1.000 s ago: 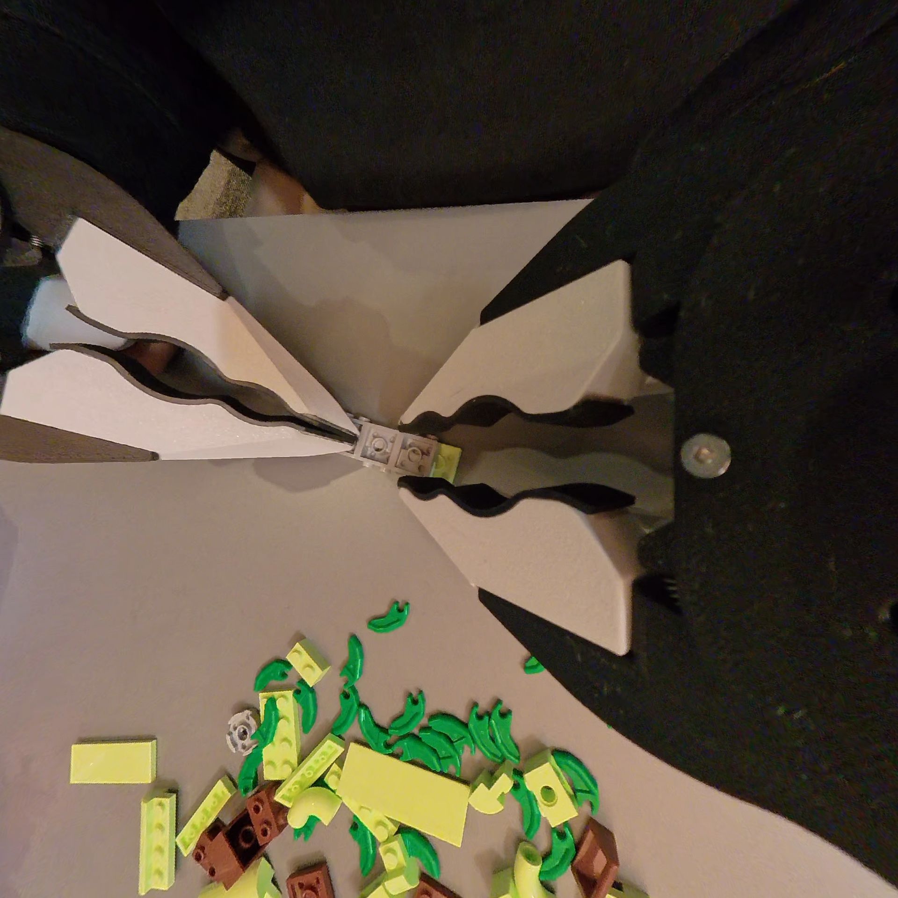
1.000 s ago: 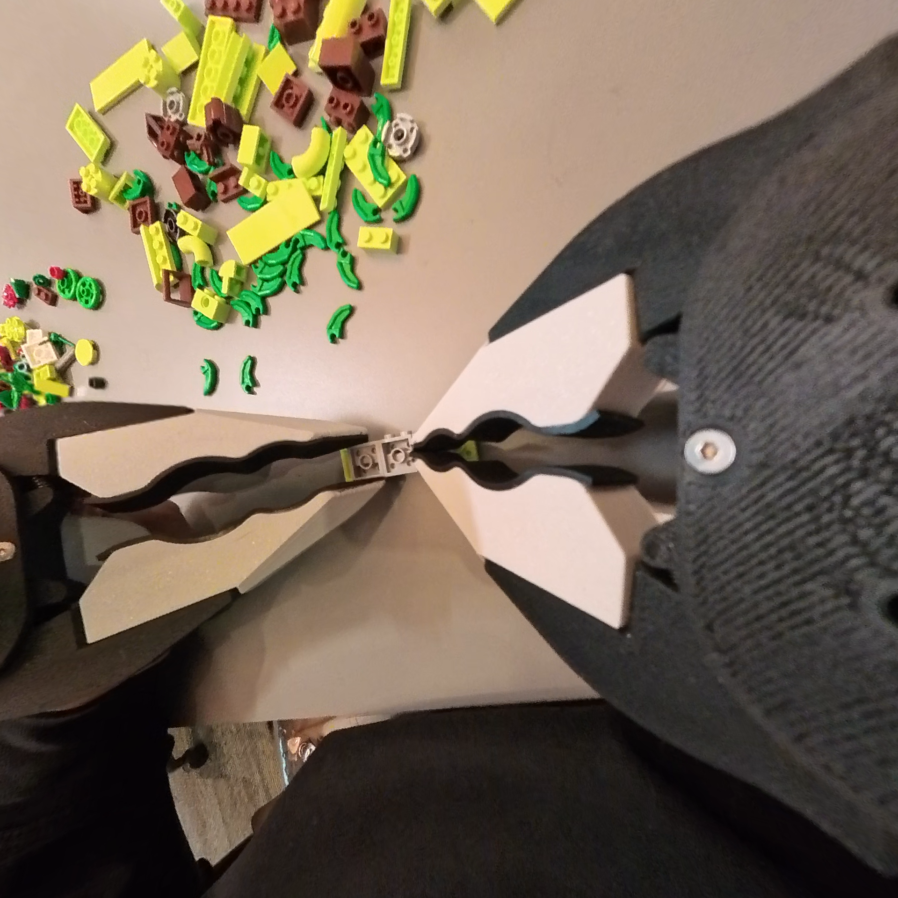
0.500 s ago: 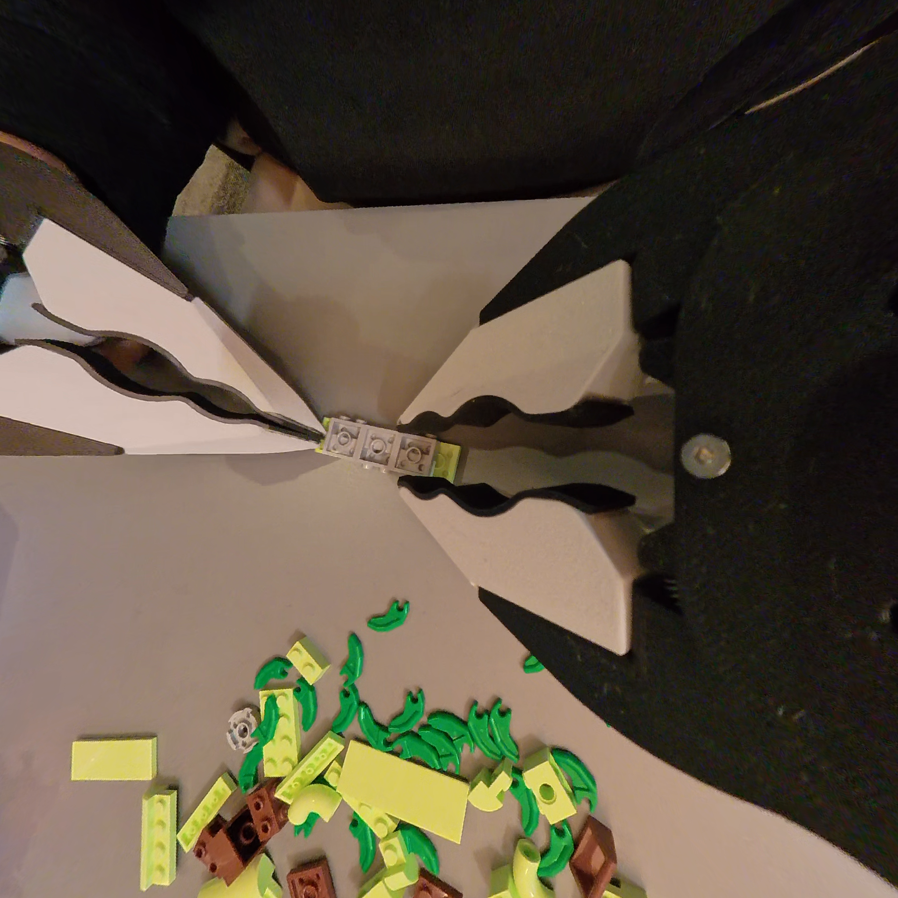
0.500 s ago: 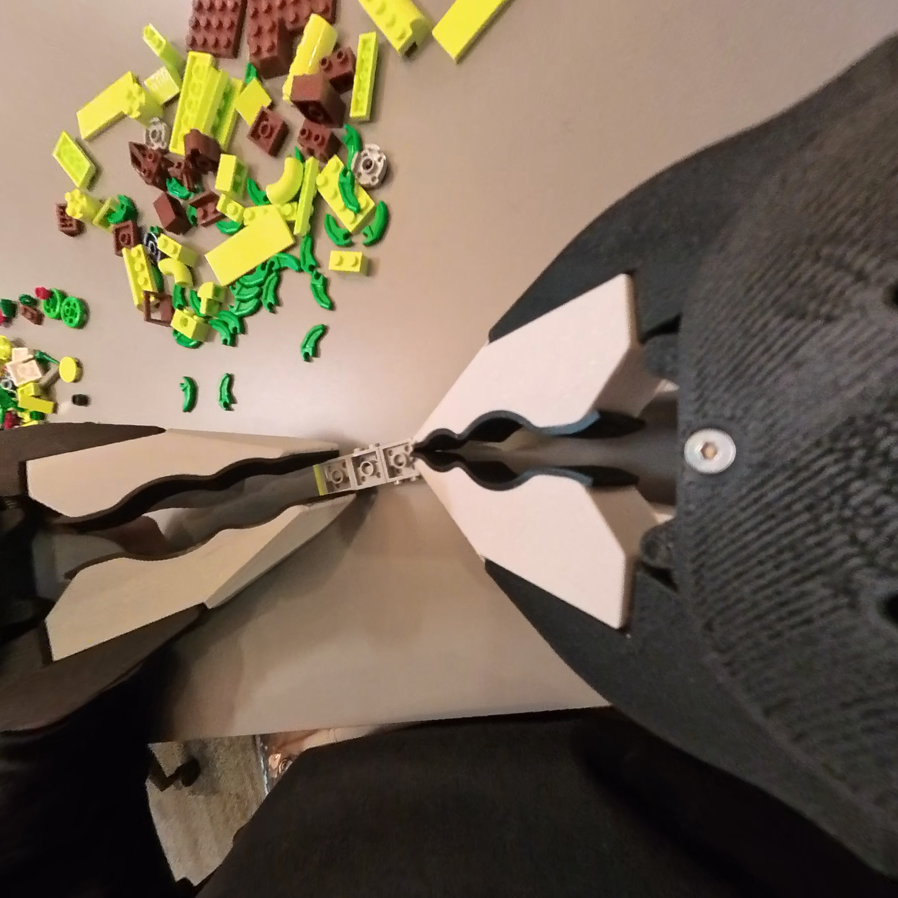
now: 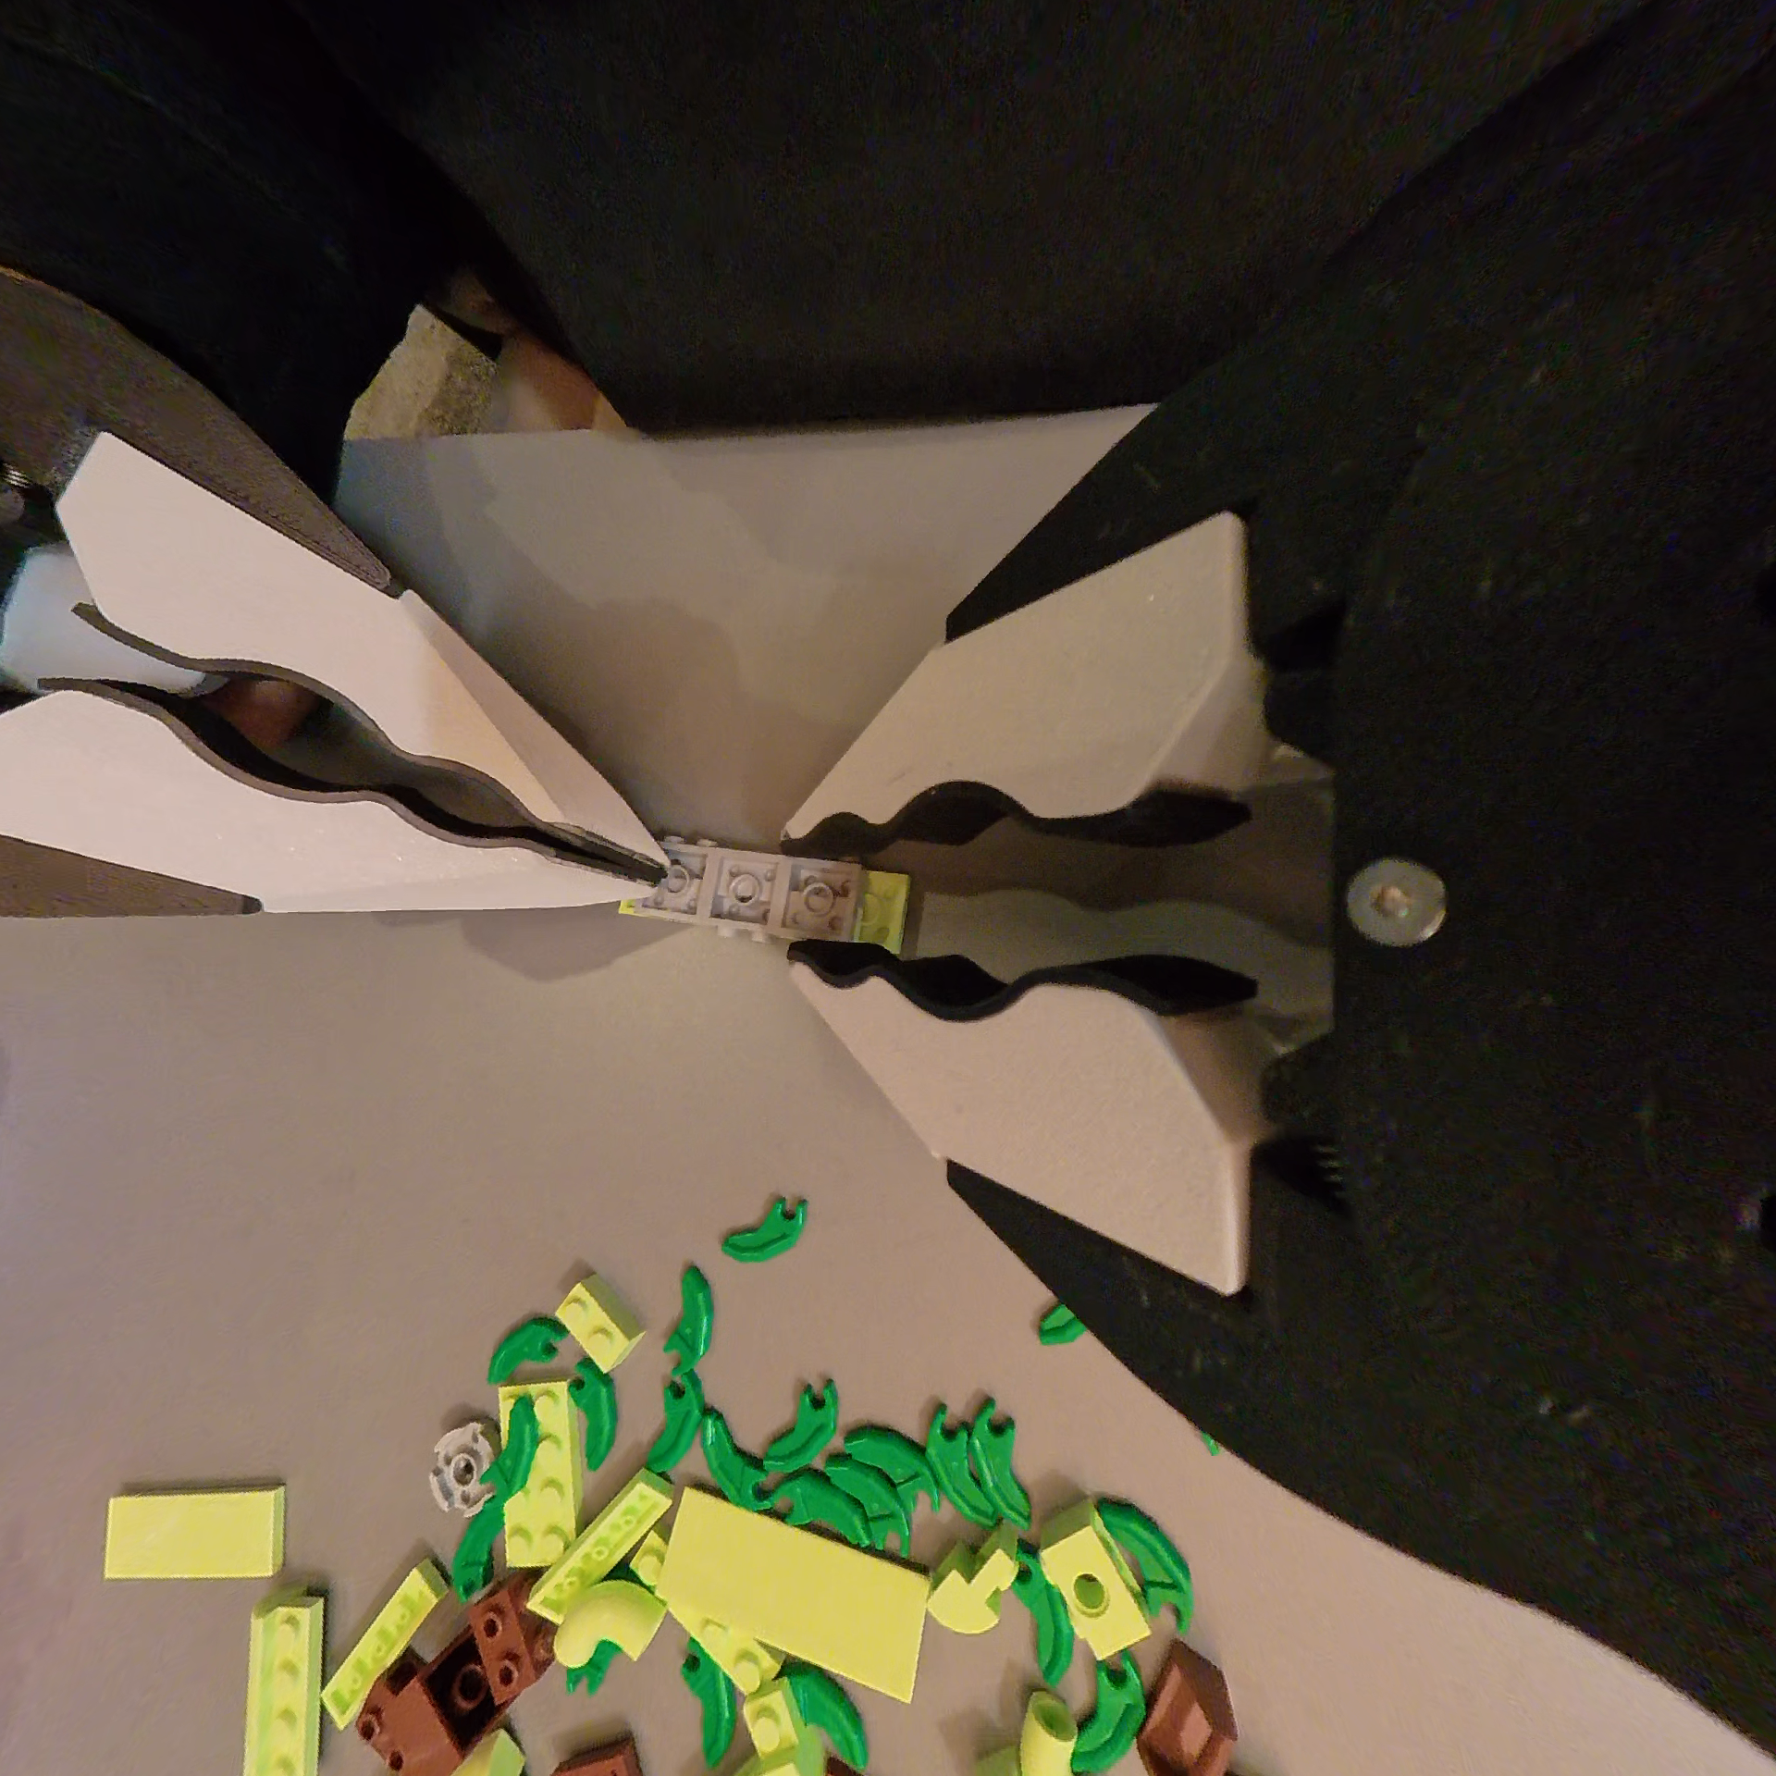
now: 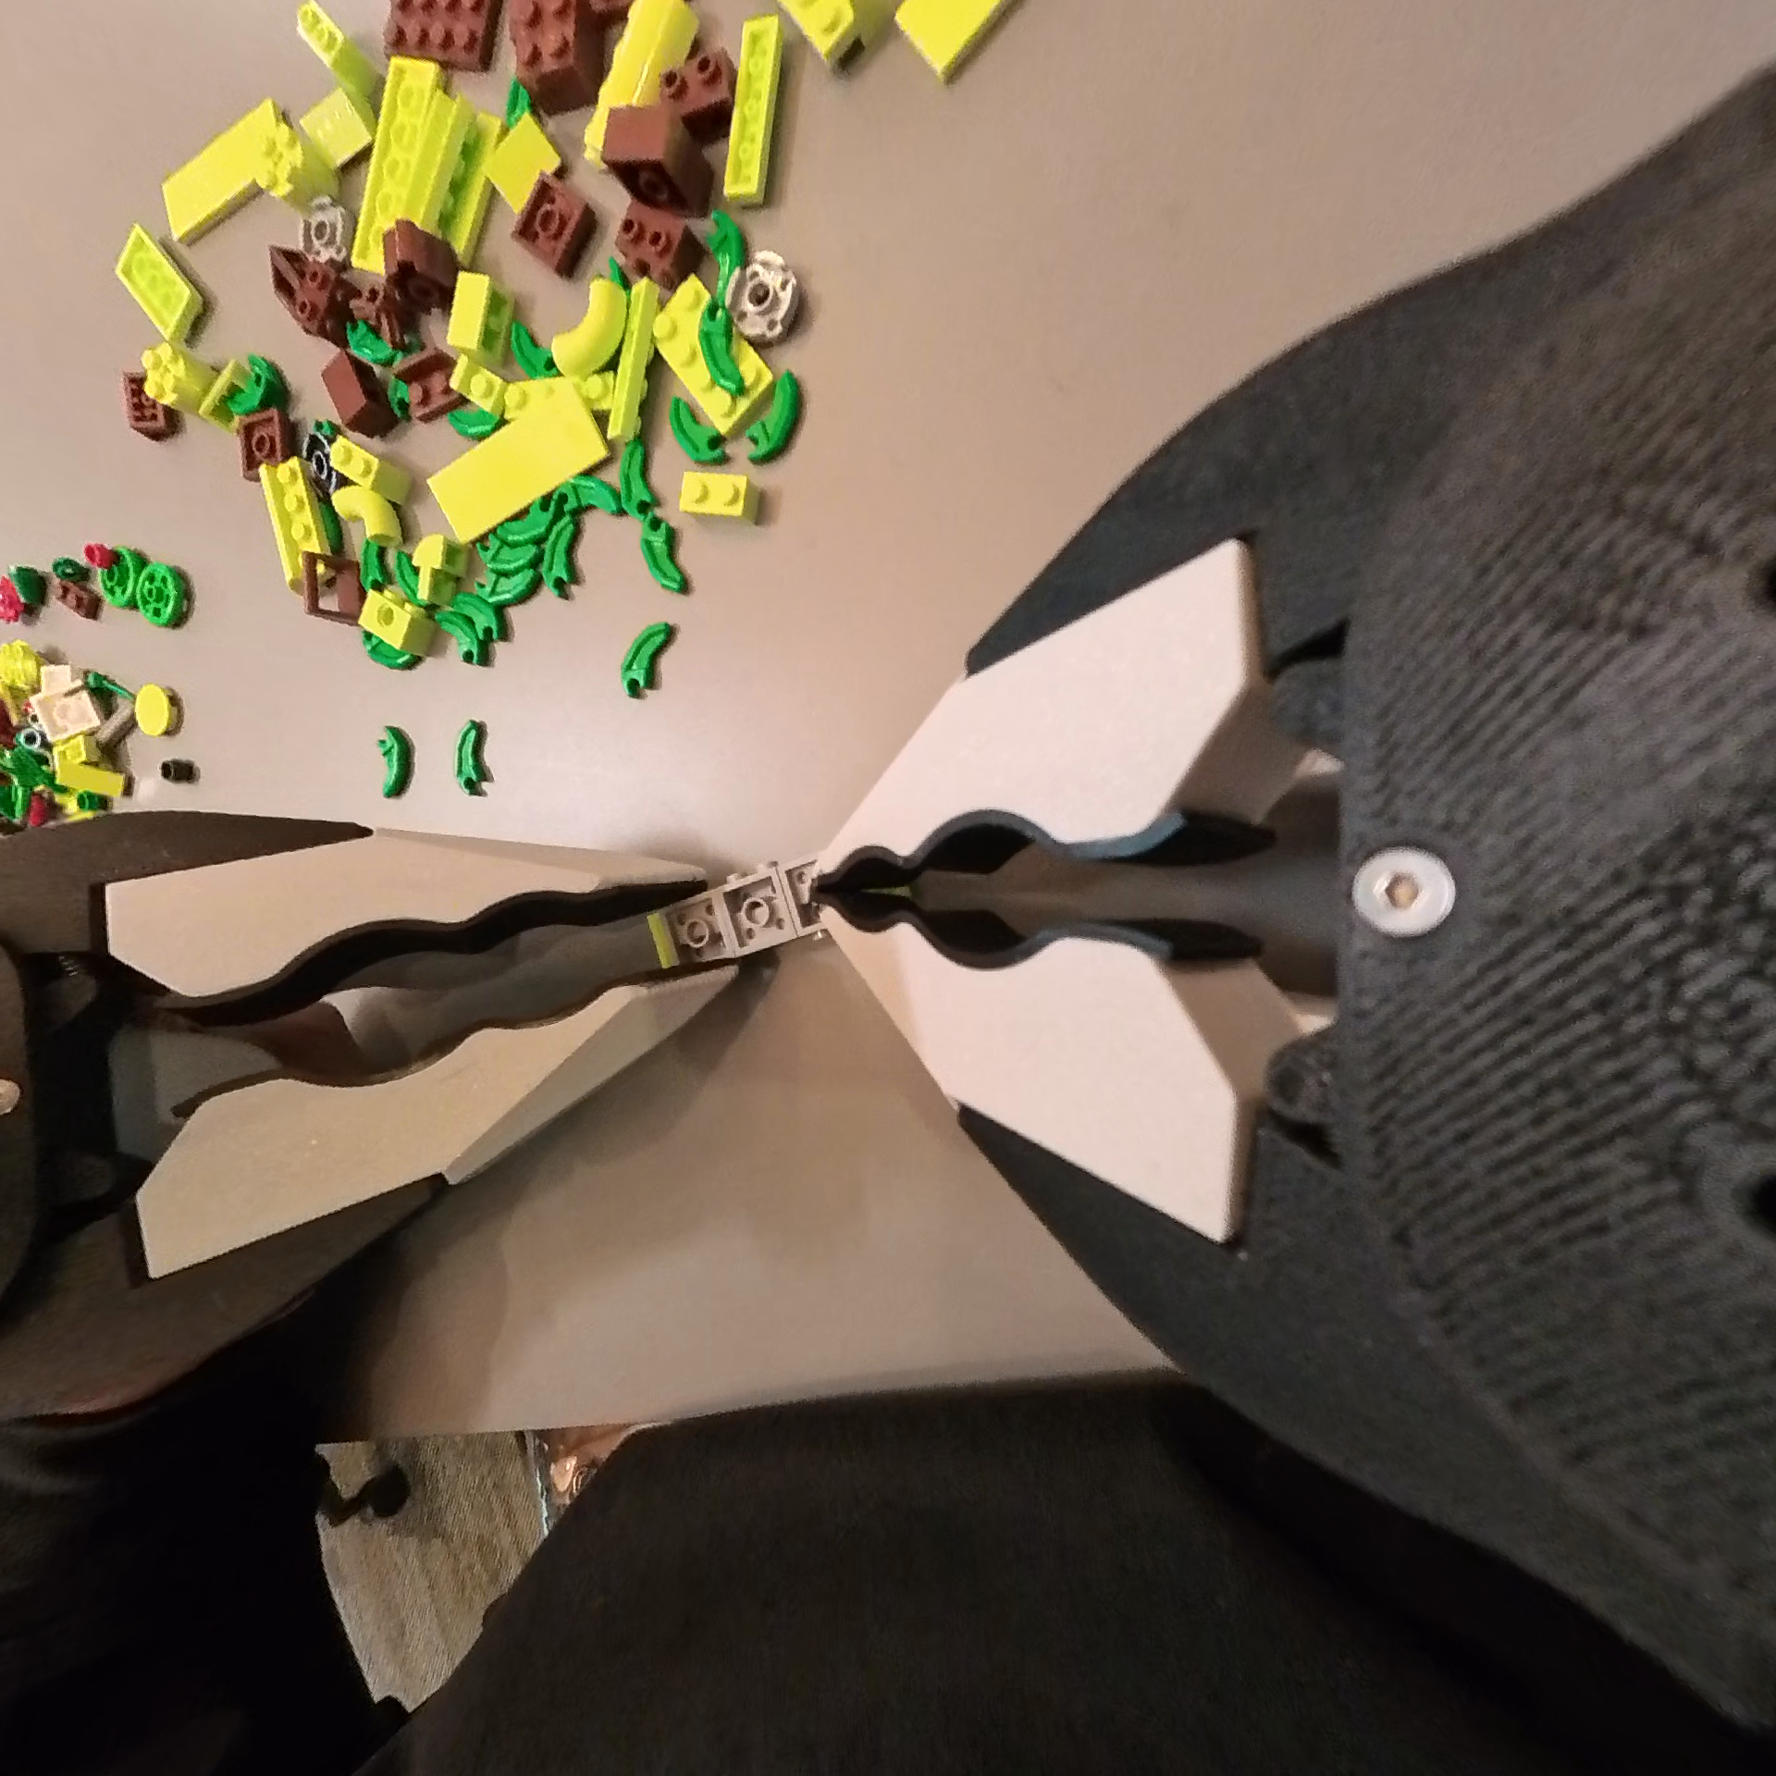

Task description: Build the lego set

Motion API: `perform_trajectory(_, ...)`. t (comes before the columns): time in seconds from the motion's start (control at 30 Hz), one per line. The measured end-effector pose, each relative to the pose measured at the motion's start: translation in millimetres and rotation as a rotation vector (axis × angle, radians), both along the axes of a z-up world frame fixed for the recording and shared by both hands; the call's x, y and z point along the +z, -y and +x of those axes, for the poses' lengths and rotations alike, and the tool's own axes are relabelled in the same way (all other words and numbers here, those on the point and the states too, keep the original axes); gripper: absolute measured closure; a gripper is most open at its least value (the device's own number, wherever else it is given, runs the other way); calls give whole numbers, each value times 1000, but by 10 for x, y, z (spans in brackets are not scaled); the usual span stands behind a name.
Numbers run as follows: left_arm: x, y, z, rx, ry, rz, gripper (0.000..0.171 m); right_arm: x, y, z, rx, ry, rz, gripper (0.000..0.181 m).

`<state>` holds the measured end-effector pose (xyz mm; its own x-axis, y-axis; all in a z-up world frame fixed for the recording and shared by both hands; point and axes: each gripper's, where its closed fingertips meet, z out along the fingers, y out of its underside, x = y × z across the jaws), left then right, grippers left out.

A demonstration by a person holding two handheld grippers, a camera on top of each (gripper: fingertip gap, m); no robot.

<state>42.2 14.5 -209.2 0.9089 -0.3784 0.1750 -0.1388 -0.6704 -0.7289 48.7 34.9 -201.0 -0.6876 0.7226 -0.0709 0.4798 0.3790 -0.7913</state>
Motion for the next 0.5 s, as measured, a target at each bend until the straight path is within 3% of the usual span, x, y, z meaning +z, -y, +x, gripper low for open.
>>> perform_trajectory(0.4,-34,-27,20,-2,-17,-16,153,-13,-2,-7,-27,20,105,181)
perform_trajectory(0.5,-34,-27,19,-1,-31,-10,153,3,-5,-11,-54,10,11,181)
